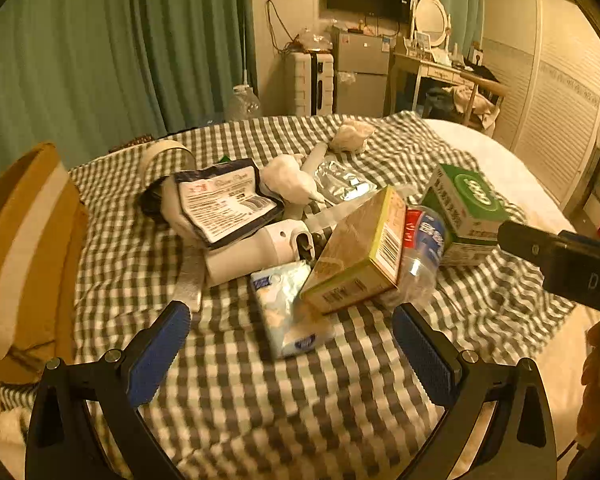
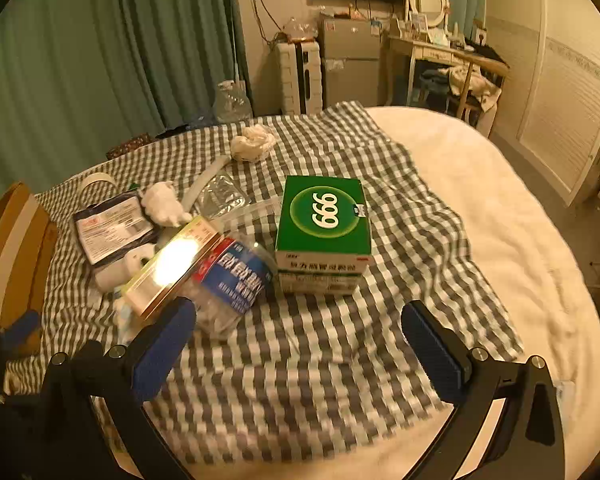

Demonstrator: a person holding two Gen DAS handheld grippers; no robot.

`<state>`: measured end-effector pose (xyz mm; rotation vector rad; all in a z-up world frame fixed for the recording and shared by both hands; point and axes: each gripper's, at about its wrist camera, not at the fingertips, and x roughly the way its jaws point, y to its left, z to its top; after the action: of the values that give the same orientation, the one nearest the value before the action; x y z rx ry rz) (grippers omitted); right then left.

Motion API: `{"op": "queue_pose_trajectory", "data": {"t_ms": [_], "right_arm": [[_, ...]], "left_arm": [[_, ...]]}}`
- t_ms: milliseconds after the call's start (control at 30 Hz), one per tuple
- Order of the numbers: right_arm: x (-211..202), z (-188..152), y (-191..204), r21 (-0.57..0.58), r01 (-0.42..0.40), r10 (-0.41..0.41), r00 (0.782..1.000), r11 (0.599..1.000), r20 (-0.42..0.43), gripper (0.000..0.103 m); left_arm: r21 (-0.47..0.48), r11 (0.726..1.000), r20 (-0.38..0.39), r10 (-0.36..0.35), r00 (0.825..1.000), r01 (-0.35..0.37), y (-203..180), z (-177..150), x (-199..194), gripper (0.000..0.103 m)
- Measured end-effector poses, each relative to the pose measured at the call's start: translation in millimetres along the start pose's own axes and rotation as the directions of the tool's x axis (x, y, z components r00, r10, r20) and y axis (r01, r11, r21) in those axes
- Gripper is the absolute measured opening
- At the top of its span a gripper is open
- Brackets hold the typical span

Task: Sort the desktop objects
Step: 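Grasp the green medicine box with the right tool while the left tool grasps the tan box, then carry both held boxes over to the open cardboard box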

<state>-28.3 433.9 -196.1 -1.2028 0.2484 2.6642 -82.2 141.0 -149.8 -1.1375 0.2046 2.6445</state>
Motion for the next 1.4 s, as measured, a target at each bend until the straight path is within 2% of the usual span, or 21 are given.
{"op": "queue_pose_trajectory", "data": {"t_ms": [133,333,533,600,733,867,967,1000,1067,1133,1167,1200,1400], "right_arm": [[26,13,-1,0.009,0.018,-0.018,1.000,1.000,-0.010,0.103],[68,32,-12,0.063,0.061,-0.059,0.997,0.996,-0.040,0.103],[91,40,-23,0.092,0.052,-0.047,0.997,0.994,-0.058,0.103],[96,37,-24,0.099,0.046,-0.038,0.996,0.994,-0.078,0.101],[100,33,-29,0.102,0.037,-0.027,0.995,0.994,-0.099,0.094],[98,33,-30,0.107,0.028,-0.018,0.996,0.994,-0.093,0.089],[98,34,-30,0.106,0.030,-0.020,0.996,0.994,-0.090,0.088],[98,34,-29,0.107,0.028,-0.018,0.996,0.994,-0.090,0.087],[99,33,-28,0.107,0.024,-0.014,0.995,0.994,-0.094,0.086],[101,32,-27,0.109,0.027,-0.015,0.994,0.994,-0.108,0.083],[103,32,-27,0.112,0.019,-0.006,0.993,0.993,-0.116,0.079],[105,31,-27,0.111,0.018,-0.004,0.992,0.994,-0.123,0.079],[101,29,-24,0.087,0.028,-0.019,0.994,0.996,-0.108,0.076]], "left_arm": [[0.030,1.000,0.010,0.000,1.000,0.000,-5,6,17,0.103],[0.096,0.994,0.013,-0.063,0.998,0.061,-16,7,31,0.103],[0.168,0.981,0.019,-0.102,0.995,0.097,-30,8,43,0.103],[0.191,0.976,0.020,-0.106,0.994,0.101,-33,8,46,0.103],[0.178,0.976,0.015,-0.132,0.991,0.128,-24,13,51,0.103],[0.206,0.976,0.022,-0.076,0.997,0.070,-11,16,53,0.103],[0.188,0.979,0.030,-0.085,0.996,0.078,0,20,54,0.101],[0.194,0.977,0.032,-0.099,0.995,0.091,0,23,56,0.095],[0.204,0.973,0.017,-0.116,0.993,0.111,-2,28,62,0.076],[0.206,0.966,-0.044,-0.150,0.988,0.156,-7,32,71,0.050],[0.208,0.964,-0.052,-0.161,0.986,0.168,-9,34,73,0.045],[0.211,0.961,-0.052,-0.172,0.984,0.179,-10,35,74,0.033],[0.204,0.961,-0.059,-0.179,0.982,0.188,-14,36,70,0.030]]}}
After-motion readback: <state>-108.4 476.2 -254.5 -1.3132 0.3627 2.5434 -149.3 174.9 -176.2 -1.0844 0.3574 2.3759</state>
